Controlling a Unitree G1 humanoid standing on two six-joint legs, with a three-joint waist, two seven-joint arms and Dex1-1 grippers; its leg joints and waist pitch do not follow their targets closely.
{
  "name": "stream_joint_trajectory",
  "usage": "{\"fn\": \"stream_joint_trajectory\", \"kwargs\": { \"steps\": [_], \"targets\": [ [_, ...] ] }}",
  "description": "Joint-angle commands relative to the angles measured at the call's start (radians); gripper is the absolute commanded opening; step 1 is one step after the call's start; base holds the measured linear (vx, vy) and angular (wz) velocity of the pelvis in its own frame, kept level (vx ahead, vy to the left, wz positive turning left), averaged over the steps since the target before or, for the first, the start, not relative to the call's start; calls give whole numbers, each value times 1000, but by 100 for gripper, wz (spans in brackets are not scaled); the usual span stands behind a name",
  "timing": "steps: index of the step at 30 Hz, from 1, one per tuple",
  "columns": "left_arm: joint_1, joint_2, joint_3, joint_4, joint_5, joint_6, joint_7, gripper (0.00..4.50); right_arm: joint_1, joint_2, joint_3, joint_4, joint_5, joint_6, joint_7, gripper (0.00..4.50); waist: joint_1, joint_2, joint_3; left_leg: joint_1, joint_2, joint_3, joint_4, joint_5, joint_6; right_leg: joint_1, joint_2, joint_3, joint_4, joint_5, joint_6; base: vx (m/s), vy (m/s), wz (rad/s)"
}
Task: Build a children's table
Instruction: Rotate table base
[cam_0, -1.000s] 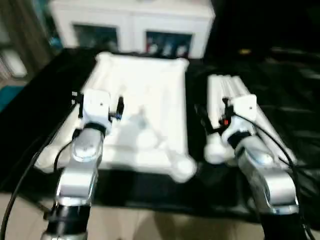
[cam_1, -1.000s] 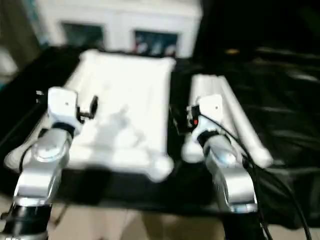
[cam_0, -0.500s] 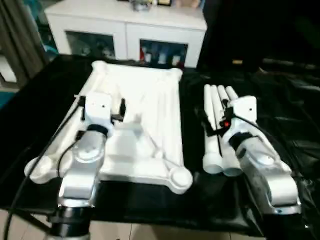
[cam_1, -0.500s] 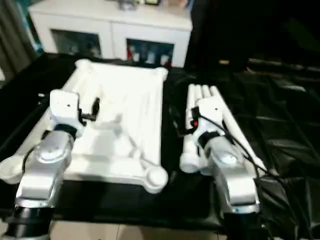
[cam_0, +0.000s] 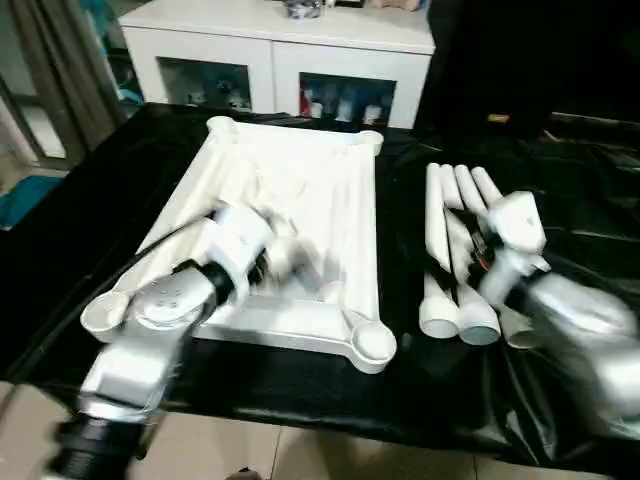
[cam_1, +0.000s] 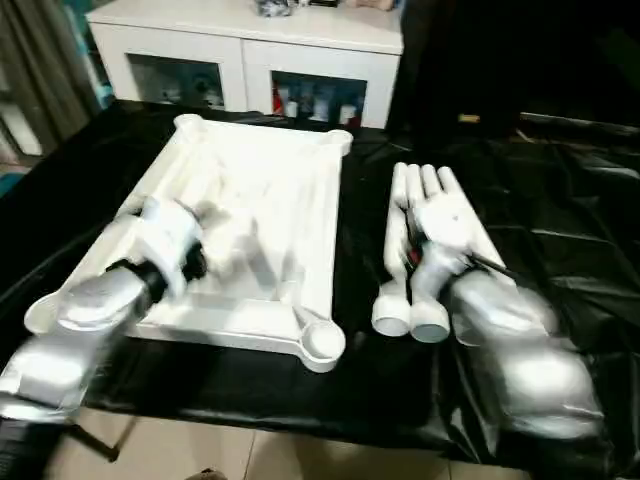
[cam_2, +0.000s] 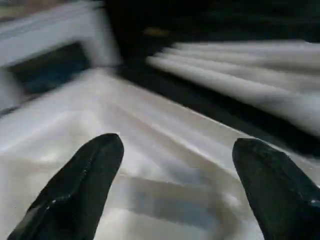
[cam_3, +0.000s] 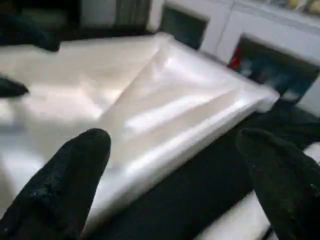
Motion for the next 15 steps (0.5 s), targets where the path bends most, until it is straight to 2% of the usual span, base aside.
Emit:
{"fn": "stream_joint_trajectory", "kwargs": {
  "steps": [1,3,4,5,6,7,8,9,12,15],
  "targets": [
    [-17,45,-56,-27,-26,4,-132,416,13,-52,23,-19,11,0,98,450,5,5,-50,6,87,-35,-104,-186,31,36,-81,54,-84,-95,-212,0,0,0],
    [-45,110,-102,-22,-32,4,-248,416,27,-132,49,-18,2,-15,181,450,4,2,-49,6,88,-30,-104,-167,48,34,-81,54,-84,-96,-226,0,0,0],
    [-45,110,-102,-22,-32,4,-248,416,27,-132,49,-18,2,-15,181,450,4,2,-49,7,88,-28,-102,-161,49,33,-81,54,-84,-93,-230,0,0,0],
    [-73,147,-146,-9,-13,-18,-315,416,36,-187,72,-24,3,-11,239,450,1,0,-49,5,88,-27,-102,-156,51,34,-81,54,-83,-89,-236,0,0,0],
    [-77,150,-152,-7,-10,-21,-323,416,37,-193,75,-26,1,-11,245,450,5,-1,-49,7,89,-28,-102,-154,56,35,-81,53,-84,-102,-237,0,0,0],
    [-97,165,-181,8,8,-34,-355,416,40,-214,87,-36,2,-5,269,450,2,-6,-47,7,90,-24,-102,-151,60,33,-82,54,-86,-106,-243,0,0,0],
    [-105,170,-192,15,15,-38,-364,387,41,-219,90,-42,4,-2,276,450,3,-5,-47,5,90,-25,-102,-148,63,35,-83,54,-87,-114,-242,0,0,0],
    [-114,180,-209,28,29,-53,-385,387,42,-224,95,-53,7,5,286,450,2,-8,-48,5,91,-23,-101,-145,64,34,-83,54,-87,-124,-239,0,0,0],
    [-132,202,-248,60,60,-86,-430,378,41,-230,119,-55,-23,-8,290,450,-1,-4,-49,5,93,-24,-103,-144,57,32,-82,53,-87,-141,-236,0,0,0],
    [-149,201,-265,92,61,-83,-452,339,45,-233,125,-65,-6,-3,303,450,-3,-5,-52,8,93,-21,-101,-126,55,30,-81,53,-82,-96,-250,0,0,0]
  ]
}}
